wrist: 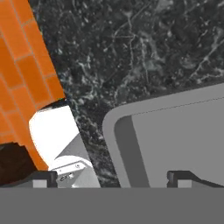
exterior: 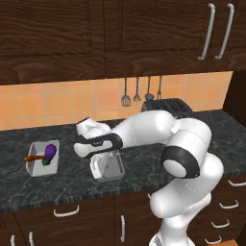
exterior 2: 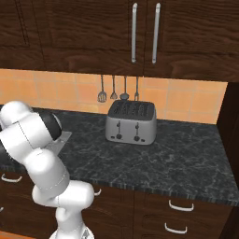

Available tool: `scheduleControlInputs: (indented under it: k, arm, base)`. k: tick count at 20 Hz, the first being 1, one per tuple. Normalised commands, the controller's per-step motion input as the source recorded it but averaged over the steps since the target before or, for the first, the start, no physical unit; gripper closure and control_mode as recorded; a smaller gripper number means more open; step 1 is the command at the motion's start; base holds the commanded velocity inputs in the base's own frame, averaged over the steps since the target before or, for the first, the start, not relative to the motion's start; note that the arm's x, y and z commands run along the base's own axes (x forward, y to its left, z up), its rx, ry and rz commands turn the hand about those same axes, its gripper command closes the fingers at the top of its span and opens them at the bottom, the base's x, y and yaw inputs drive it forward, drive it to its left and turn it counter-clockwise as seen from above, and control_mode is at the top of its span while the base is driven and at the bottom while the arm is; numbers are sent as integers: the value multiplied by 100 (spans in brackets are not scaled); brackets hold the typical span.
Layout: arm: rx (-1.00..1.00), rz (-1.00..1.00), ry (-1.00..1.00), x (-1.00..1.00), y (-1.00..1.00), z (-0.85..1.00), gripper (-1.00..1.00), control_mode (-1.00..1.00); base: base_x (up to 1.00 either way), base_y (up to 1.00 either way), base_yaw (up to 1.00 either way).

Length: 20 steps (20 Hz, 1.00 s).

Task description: Take the meat container that has the fish and place it on the second highest rack of the freezer. Then take the vegetable container that has the carrot and eggplant and place it on the highest rack of the freezer.

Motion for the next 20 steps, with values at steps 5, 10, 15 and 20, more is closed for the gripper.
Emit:
scheduleControlInputs:
  k: [5, 10, 15, 20]
  arm:
    - [4, 16, -3, -28, -19, -5, -100, -100]
    - [0, 11, -5, 42, -7, -28, -100, -100]
    - [0, 1, -11, 35, 1, -30, -100, -100]
    - [0, 0, -5, 12, 0, -25, 100, -100]
  base:
    - [0, 0, 0]
    - [0, 0, 0]
    - [0, 0, 0]
    - [0, 0, 0]
